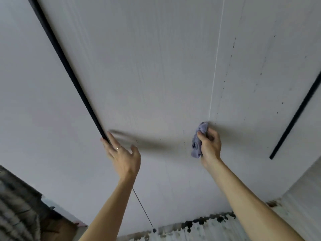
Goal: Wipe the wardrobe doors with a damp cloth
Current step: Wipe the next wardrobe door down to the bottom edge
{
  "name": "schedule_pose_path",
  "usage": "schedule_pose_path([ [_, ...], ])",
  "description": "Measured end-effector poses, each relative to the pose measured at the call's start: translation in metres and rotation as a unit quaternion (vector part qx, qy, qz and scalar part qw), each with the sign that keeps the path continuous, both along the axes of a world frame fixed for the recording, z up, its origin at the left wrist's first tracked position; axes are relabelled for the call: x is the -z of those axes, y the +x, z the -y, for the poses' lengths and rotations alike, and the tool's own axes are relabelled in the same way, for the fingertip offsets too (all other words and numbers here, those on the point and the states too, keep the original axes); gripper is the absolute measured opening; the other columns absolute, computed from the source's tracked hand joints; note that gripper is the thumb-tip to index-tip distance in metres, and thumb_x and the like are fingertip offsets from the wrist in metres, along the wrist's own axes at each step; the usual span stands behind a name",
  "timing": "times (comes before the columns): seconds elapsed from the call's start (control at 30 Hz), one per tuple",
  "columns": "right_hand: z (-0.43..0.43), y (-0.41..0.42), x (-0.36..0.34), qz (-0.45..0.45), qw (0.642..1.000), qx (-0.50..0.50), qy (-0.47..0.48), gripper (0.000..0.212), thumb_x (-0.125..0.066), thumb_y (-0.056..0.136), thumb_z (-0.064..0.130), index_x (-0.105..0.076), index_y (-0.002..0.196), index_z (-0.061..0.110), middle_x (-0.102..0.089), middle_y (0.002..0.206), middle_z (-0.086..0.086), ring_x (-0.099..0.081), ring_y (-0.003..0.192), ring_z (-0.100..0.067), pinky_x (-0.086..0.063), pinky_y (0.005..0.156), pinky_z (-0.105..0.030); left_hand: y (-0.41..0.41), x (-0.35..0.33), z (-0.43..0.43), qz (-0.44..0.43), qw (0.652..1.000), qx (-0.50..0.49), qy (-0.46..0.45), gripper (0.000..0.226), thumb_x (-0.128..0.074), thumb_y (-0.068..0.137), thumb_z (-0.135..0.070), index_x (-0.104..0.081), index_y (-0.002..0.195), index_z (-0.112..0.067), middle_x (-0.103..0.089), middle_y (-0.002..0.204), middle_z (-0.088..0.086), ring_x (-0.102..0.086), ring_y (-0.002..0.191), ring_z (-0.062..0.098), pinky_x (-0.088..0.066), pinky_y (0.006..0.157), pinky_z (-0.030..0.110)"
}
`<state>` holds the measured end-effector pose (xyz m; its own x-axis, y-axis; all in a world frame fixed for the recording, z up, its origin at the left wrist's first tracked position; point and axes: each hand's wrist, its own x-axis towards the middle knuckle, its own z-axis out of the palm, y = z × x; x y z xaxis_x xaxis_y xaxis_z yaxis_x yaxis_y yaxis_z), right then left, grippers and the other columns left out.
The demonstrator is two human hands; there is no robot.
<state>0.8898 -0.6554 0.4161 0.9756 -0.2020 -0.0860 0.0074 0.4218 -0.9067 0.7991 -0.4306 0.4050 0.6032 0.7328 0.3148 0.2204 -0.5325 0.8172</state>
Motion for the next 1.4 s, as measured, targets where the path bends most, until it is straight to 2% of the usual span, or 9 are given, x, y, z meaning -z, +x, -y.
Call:
schedule_pose_path([
  [0.4, -0.023, 0.038, 0.029, 0.023, 0.980, 0.186, 0.068, 0.025, -0.076, 0.078, 0.000, -0.078, 0.093, 0.020, -0.067, 0.114, -0.005, -0.068, 0.088, -0.031, -0.056, 0.081, -0.048, -0.017, 0.029, -0.024, -0.105, 0.986, 0.019, 0.131, 0.093, -0.052, 0.095, -0.013, 0.014, 0.159, -0.024, 0.029, 0.162, -0.014, -0.016, 0.144, 0.029, -0.022, 0.121, 0.050],
  [0.53, -0.067, 0.009, 0.046, 0.057, 0.977, 0.156, -0.134, 0.034, -0.074, 0.073, 0.014, -0.076, 0.090, 0.043, -0.069, 0.094, 0.016, -0.062, 0.102, -0.019, -0.054, 0.085, -0.050, -0.024, 0.033, -0.045, -0.152, 0.965, 0.026, 0.213, 0.097, -0.056, 0.092, -0.013, 0.015, 0.158, -0.022, 0.025, 0.165, -0.003, -0.018, 0.144, 0.033, -0.015, 0.122, 0.052],
  [0.63, -0.055, 0.004, 0.039, 0.087, 0.956, 0.136, -0.246, 0.028, -0.069, 0.075, 0.017, -0.078, 0.092, 0.037, -0.074, 0.096, 0.014, -0.059, 0.106, -0.011, -0.045, 0.093, -0.031, -0.030, 0.032, -0.060, -0.151, 0.949, 0.048, 0.272, 0.098, -0.059, 0.090, -0.012, 0.010, 0.159, -0.020, 0.019, 0.166, 0.004, -0.003, 0.152, 0.025, 0.001, 0.125, 0.049],
  [0.77, -0.022, 0.032, 0.019, 0.081, 0.965, 0.244, -0.047, 0.033, -0.063, 0.076, -0.024, -0.072, 0.103, -0.007, -0.070, 0.088, 0.013, -0.064, 0.076, 0.010, -0.045, 0.073, -0.006, -0.025, 0.007, -0.078, -0.068, 0.940, 0.039, 0.332, 0.095, -0.062, 0.089, -0.011, -0.001, 0.161, -0.022, 0.012, 0.166, 0.004, 0.015, 0.152, 0.011, 0.006, 0.123, 0.054],
  [0.87, -0.037, 0.037, 0.019, 0.020, 0.961, 0.274, 0.026, 0.037, -0.068, 0.076, -0.016, -0.076, 0.102, 0.009, -0.066, 0.109, -0.005, -0.066, 0.095, -0.004, -0.048, 0.089, -0.017, -0.009, -0.022, -0.092, 0.008, 0.920, 0.043, 0.390, 0.086, -0.060, 0.091, -0.012, -0.011, 0.160, -0.022, 0.000, 0.165, 0.019, 0.014, 0.152, 0.011, 0.005, 0.122, 0.054],
  [1.0, -0.092, 0.006, 0.025, 0.071, 0.971, 0.225, -0.050, 0.047, -0.065, 0.073, -0.019, -0.075, 0.097, 0.020, -0.061, 0.103, 0.009, -0.062, 0.093, 0.008, -0.044, 0.089, -0.011, 0.008, -0.019, -0.122, 0.089, 0.860, 0.045, 0.500, 0.071, -0.056, 0.091, -0.011, -0.028, 0.157, -0.009, -0.019, 0.155, 0.037, 0.000, 0.155, 0.024, -0.011, 0.119, 0.063],
  [1.13, -0.085, -0.001, 0.028, 0.096, 0.974, 0.160, -0.126, 0.046, -0.061, 0.072, -0.020, -0.077, 0.093, 0.018, -0.063, 0.106, -0.001, -0.062, 0.090, 0.011, -0.044, 0.088, -0.010, 0.016, -0.007, -0.160, 0.109, 0.803, 0.067, 0.583, 0.079, -0.062, 0.093, -0.027, -0.021, 0.160, -0.017, -0.016, 0.158, 0.028, -0.007, 0.155, 0.027, -0.011, 0.119, 0.057],
  [1.33, -0.081, 0.031, 0.018, 0.036, 0.954, 0.297, 0.026, 0.053, -0.055, 0.063, -0.013, -0.081, 0.078, 0.030, -0.075, 0.101, -0.008, -0.071, 0.096, -0.022, -0.056, 0.090, -0.040, 0.023, -0.003, -0.172, 0.139, 0.773, 0.089, 0.613, 0.074, -0.052, 0.097, -0.038, -0.019, 0.160, -0.020, -0.020, 0.156, 0.025, -0.021, 0.147, 0.033, -0.014, 0.115, 0.057],
  [1.4, -0.121, 0.016, 0.017, 0.008, 0.955, 0.293, 0.037, 0.053, -0.053, 0.065, -0.015, -0.080, 0.080, 0.029, -0.070, 0.106, -0.003, -0.070, 0.097, -0.017, -0.056, 0.094, -0.036, 0.025, -0.002, -0.172, 0.146, 0.774, 0.087, 0.610, 0.073, -0.052, 0.096, -0.038, -0.020, 0.160, -0.020, -0.022, 0.156, 0.024, -0.022, 0.147, 0.033, -0.012, 0.116, 0.055],
])
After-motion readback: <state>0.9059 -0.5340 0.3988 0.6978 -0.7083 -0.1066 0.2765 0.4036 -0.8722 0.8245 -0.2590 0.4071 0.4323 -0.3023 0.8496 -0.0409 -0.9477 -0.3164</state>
